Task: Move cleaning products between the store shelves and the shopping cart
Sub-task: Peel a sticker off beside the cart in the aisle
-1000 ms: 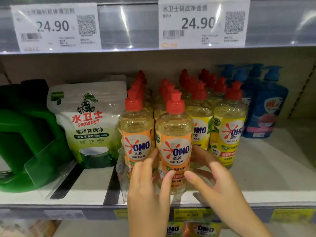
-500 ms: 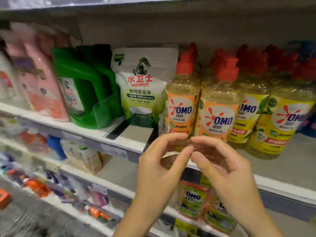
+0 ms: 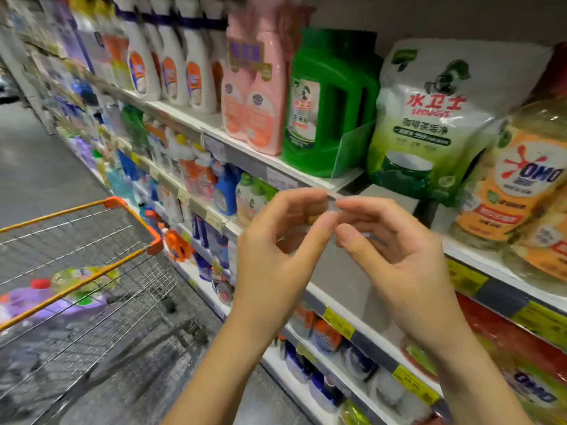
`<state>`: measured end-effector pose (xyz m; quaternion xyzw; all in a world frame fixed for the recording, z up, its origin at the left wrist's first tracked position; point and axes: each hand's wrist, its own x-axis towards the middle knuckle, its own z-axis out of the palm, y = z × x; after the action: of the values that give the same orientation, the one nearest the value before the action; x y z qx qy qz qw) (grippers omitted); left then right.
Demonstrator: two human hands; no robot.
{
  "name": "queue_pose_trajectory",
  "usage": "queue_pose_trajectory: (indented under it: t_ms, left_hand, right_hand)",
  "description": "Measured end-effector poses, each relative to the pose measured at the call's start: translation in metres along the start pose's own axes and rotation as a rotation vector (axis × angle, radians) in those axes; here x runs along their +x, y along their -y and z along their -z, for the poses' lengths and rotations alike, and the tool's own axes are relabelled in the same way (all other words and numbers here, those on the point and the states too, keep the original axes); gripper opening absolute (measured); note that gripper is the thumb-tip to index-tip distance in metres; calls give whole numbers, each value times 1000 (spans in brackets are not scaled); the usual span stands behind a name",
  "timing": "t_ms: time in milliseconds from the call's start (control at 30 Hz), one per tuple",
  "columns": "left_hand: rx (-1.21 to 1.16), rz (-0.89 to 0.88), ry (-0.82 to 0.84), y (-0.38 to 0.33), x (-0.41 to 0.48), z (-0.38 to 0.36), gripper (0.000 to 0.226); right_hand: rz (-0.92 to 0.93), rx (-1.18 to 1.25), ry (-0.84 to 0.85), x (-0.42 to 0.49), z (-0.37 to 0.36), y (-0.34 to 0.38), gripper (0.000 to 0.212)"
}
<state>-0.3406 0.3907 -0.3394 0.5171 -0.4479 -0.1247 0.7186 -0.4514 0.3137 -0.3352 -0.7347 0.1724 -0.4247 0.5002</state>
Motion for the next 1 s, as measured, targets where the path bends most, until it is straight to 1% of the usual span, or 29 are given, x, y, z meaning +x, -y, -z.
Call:
queue_pose_trajectory:
  t_ms: [67, 333, 433, 533, 767, 1000]
  left_hand:
    - [34, -4, -22, -2, 3, 22, 15]
    - [187, 36, -251, -6, -2, 221, 16]
    - [260, 37, -313, -11, -4, 288, 16]
    - [285, 67, -434, -12, -8, 345, 17]
    - [342, 163, -639, 17, -13, 448, 16]
    - [424, 247, -816, 72, 21, 537, 18]
  right_hand:
    - [18, 19, 32, 6, -20, 5, 22]
    - [14, 189, 265, 29, -221, 7, 20]
    - [18, 245, 341, 37, -292, 7, 19]
    - [1, 283, 432, 42, -352, 6, 20]
    - [-30, 294, 633, 67, -462, -20, 23]
    - [-47, 291, 767, 128, -572, -70, 21]
